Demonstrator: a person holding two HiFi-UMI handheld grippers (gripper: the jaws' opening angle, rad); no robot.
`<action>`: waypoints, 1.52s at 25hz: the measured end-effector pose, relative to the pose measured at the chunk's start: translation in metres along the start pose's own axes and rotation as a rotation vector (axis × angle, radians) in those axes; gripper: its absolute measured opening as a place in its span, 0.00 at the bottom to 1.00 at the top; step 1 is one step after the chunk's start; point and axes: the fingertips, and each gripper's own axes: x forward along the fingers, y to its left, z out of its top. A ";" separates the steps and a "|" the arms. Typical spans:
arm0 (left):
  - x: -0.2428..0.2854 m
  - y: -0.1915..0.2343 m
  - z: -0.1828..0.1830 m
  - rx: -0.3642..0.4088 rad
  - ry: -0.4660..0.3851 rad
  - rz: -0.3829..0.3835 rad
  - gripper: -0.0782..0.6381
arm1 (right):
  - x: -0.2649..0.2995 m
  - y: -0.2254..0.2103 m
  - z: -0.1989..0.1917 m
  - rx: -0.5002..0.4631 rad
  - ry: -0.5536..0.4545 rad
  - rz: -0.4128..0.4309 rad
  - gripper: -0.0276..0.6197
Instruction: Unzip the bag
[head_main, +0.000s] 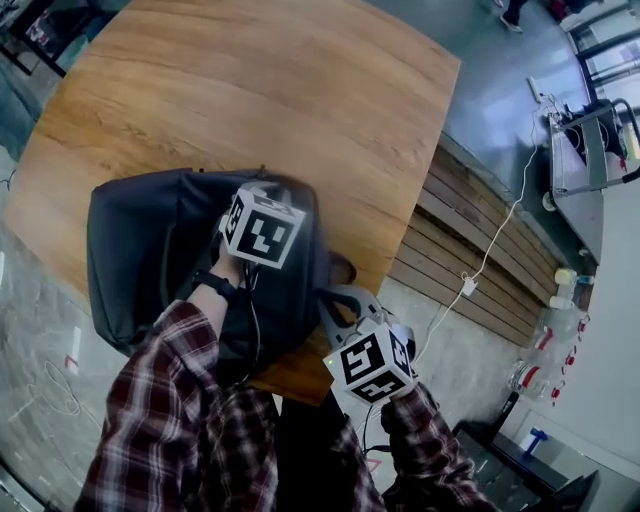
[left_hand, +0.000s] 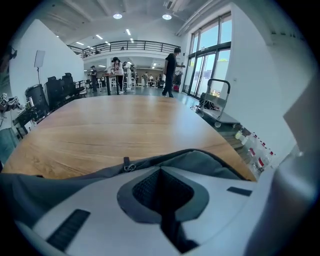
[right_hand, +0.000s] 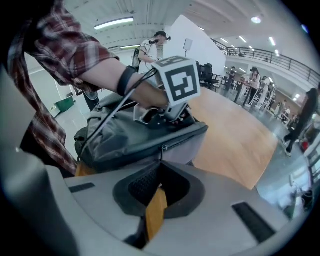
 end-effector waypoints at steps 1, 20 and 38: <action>0.001 0.000 0.002 0.004 0.000 0.002 0.12 | -0.004 0.006 -0.002 0.020 -0.006 0.001 0.06; -0.034 -0.057 0.004 0.227 -0.074 -0.287 0.12 | -0.030 0.010 -0.042 0.288 -0.099 -0.050 0.06; -0.031 -0.151 -0.021 0.489 0.021 -0.723 0.12 | -0.016 -0.047 -0.047 0.332 -0.058 -0.131 0.06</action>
